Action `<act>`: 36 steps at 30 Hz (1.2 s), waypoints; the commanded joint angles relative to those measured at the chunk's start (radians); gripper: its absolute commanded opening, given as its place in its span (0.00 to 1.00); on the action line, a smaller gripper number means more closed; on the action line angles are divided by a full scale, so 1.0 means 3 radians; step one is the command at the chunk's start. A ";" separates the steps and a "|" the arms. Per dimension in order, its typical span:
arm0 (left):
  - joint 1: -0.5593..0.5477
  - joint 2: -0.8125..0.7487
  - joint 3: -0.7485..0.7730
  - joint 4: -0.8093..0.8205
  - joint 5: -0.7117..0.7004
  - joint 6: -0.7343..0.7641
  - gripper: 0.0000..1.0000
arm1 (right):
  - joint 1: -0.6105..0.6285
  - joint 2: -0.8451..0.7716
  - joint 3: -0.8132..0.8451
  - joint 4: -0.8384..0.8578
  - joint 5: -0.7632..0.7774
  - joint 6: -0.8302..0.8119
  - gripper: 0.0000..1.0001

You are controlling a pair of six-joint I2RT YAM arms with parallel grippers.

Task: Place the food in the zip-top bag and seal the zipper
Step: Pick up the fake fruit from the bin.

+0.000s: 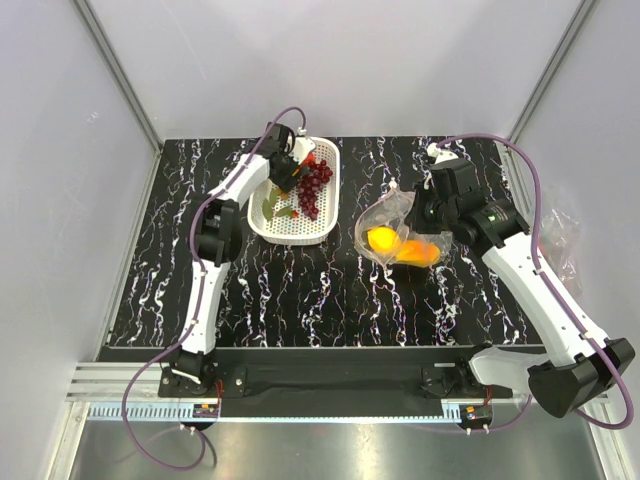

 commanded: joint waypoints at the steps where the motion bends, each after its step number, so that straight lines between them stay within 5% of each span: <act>1: 0.0016 -0.0166 0.0016 0.0027 0.0074 0.0121 0.65 | 0.0010 -0.0107 -0.0007 0.0124 -0.0041 -0.0024 0.00; 10: 0.0016 -0.0759 -0.0613 0.0549 0.0054 0.0003 0.36 | 0.0005 -0.0153 -0.0038 0.0108 -0.0005 -0.0039 0.00; 14: 0.0016 -0.1071 -0.0899 0.0707 -0.0002 -0.0104 0.31 | 0.0005 -0.0158 -0.0048 0.0113 -0.0030 -0.0034 0.00; 29: -0.0163 -0.2860 -0.2351 0.0999 0.0222 -0.0661 0.30 | 0.0005 0.0005 0.0136 0.0067 0.0016 -0.0024 0.00; 36: -0.0796 -0.3612 -0.2557 0.0968 0.0207 -0.0498 0.33 | 0.0010 0.0102 0.0217 0.0032 0.0051 0.0017 0.00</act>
